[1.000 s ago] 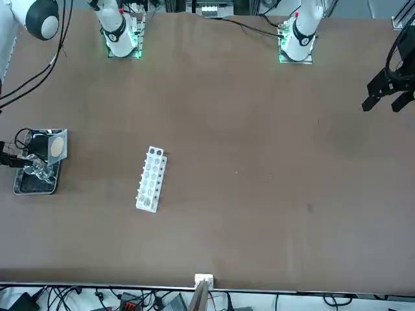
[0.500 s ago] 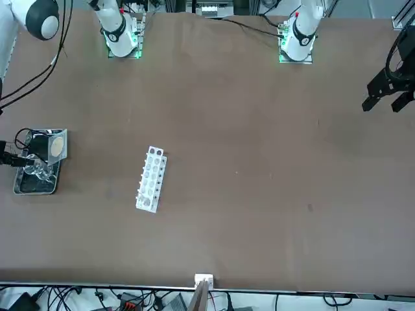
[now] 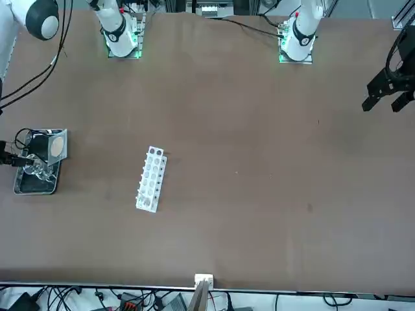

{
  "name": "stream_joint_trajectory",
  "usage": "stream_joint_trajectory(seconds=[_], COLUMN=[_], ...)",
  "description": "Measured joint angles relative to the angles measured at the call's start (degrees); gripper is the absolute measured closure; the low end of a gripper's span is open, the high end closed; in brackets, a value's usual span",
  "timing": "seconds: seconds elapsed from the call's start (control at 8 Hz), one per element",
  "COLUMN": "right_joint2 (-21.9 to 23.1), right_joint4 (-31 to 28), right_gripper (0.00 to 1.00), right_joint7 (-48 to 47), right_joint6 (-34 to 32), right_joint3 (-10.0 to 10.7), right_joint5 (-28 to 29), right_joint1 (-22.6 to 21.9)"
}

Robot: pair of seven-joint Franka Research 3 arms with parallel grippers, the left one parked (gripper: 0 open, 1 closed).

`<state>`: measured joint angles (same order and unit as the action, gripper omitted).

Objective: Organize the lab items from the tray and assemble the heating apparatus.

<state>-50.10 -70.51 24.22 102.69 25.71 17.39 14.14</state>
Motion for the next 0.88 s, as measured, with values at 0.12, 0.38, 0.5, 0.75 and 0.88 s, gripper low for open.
stream_joint_trajectory(seconds=[0.12, 0.38, 0.5, 0.75, 0.88], right_joint2=[0.0, 0.0, 0.09, 0.11, 0.12], right_joint4=[0.0, 0.0, 0.01, 0.02, 0.07], right_gripper=[0.46, 0.62, 0.67, 0.68, 0.68], right_joint7=[0.01, 0.02, 0.02, 0.02, 0.02], right_joint6=[0.0, 0.0, 0.0, 0.0, 0.05], right_joint3=[0.0, 0.0, 0.0, 0.0, 0.0], right_joint5=[0.0, 0.02, 0.02, 0.02, 0.02], right_joint1=[0.0, 0.0, 0.0, -0.01, -0.02])
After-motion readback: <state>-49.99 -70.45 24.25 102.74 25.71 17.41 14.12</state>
